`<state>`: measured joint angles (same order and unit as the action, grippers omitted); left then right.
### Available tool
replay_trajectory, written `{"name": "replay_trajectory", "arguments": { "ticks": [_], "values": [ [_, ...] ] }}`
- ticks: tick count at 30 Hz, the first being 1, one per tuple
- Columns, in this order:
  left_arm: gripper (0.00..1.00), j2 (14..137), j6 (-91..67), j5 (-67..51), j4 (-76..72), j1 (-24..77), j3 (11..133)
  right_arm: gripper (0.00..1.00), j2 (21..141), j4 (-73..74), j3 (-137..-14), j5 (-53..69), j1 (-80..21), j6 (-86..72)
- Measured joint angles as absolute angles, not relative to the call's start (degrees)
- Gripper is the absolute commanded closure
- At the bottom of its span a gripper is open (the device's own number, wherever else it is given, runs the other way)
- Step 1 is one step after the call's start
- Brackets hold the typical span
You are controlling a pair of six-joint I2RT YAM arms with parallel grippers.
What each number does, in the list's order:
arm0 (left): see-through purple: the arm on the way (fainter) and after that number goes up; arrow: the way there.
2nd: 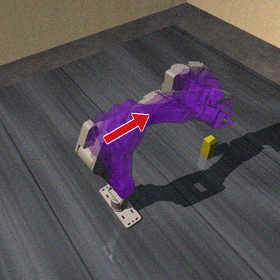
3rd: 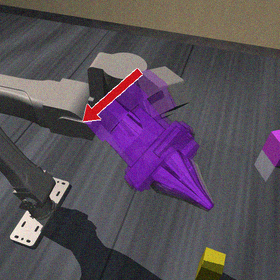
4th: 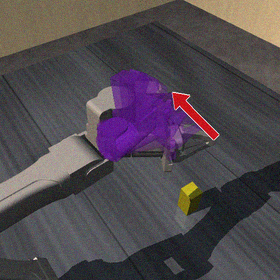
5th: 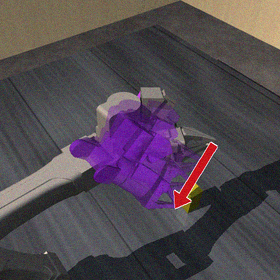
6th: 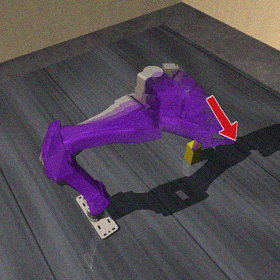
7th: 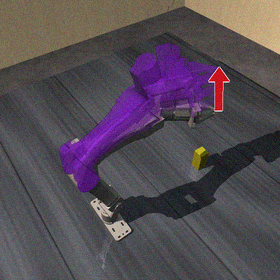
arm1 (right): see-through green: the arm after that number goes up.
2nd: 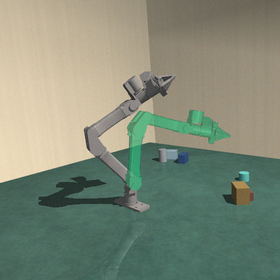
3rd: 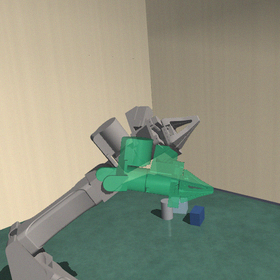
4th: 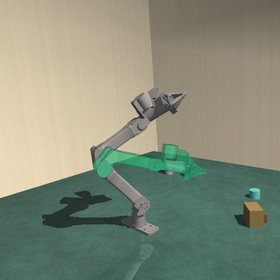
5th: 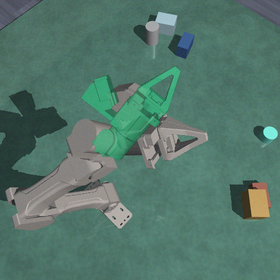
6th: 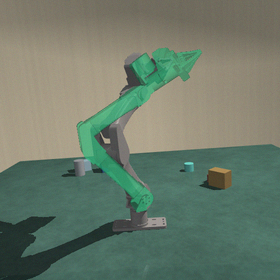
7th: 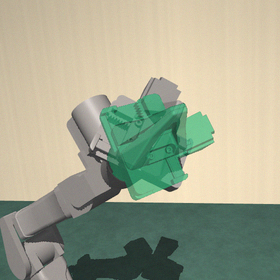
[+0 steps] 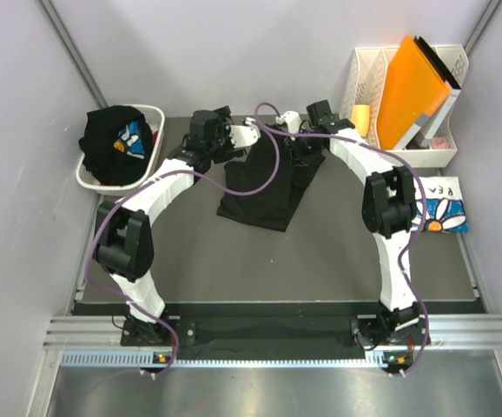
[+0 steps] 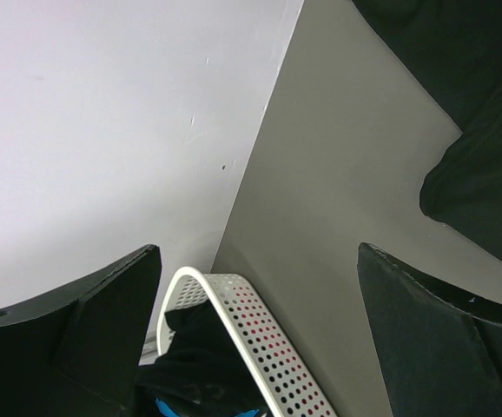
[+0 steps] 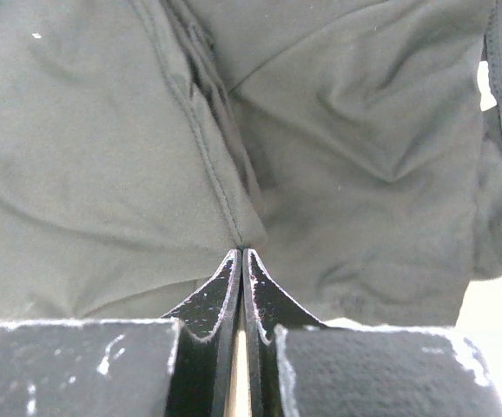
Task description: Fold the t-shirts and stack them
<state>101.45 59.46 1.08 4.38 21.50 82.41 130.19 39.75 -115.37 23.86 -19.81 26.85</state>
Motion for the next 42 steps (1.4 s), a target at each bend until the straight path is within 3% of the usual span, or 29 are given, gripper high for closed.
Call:
{"name": "replay_trajectory", "arguments": {
  "ticks": [16,38,39,42],
  "values": [
    [0.01,101.8,59.5,0.1,3.4,21.5,82.4,1.0,125.7,39.2,-106.9,20.6,-19.1,28.5],
    [0.01,101.8,58.7,-0.2,1.7,21.5,82.4,1.0,122.6,37.3,-105.1,14.2,-16.9,28.6],
    [0.01,101.8,58.7,-0.2,1.6,21.5,82.4,0.99,122.6,37.2,-105.1,14.1,-16.9,28.6],
    [0.01,101.8,58.6,-0.2,1.4,21.5,82.4,0.74,122.6,37.3,-105.1,13.6,-16.8,28.9]
  ]
}}
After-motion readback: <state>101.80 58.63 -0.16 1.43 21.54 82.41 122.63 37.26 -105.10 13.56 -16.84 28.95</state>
